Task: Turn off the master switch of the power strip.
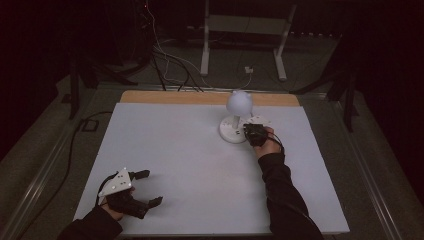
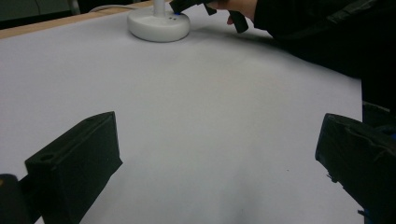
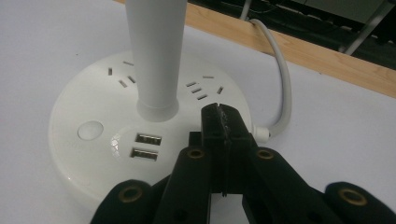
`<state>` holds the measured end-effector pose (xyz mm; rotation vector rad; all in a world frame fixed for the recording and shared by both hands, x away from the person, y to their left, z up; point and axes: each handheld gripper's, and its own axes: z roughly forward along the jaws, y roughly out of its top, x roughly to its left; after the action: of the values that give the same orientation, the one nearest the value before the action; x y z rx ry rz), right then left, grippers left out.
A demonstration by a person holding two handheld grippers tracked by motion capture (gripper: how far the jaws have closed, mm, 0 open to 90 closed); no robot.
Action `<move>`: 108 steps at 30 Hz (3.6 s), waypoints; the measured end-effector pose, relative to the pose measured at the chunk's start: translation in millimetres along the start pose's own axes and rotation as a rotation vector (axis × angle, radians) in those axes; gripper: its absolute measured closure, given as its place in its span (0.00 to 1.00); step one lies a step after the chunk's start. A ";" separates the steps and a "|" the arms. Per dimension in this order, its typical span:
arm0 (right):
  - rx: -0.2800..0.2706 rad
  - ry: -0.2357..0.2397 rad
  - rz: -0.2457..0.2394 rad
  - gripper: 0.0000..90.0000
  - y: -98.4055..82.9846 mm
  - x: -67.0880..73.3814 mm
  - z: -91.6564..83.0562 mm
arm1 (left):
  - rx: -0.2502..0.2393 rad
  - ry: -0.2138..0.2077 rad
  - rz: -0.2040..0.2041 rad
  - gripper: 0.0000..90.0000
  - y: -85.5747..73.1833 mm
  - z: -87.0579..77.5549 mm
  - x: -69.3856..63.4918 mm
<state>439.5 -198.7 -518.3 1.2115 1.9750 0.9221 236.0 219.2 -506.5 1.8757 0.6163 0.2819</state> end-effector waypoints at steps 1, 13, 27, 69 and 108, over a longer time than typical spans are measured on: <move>-0.003 0.002 0.000 1.00 -0.5 -0.3 -0.1 | 0.003 0.000 0.002 0.00 0.1 -0.2 -0.3; -0.062 0.085 0.118 0.82 1.3 -13.9 -11.1 | -0.002 0.003 -0.006 0.00 -0.1 -0.7 1.3; -0.055 0.224 0.217 0.15 11.8 -19.8 -30.2 | -0.008 0.004 -0.004 0.00 0.4 -1.8 1.2; -0.074 0.501 0.104 0.00 -40.0 -7.5 -124.9 | -0.011 -0.001 -0.012 0.00 0.4 -1.8 1.1; -0.042 0.443 0.009 0.00 -126.8 -19.1 -199.7 | -0.006 0.000 -0.004 0.00 0.8 -1.4 -0.2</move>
<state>227.3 -304.6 -509.1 1.0576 2.2729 1.3195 235.5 220.0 -505.2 1.8686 0.6180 0.2805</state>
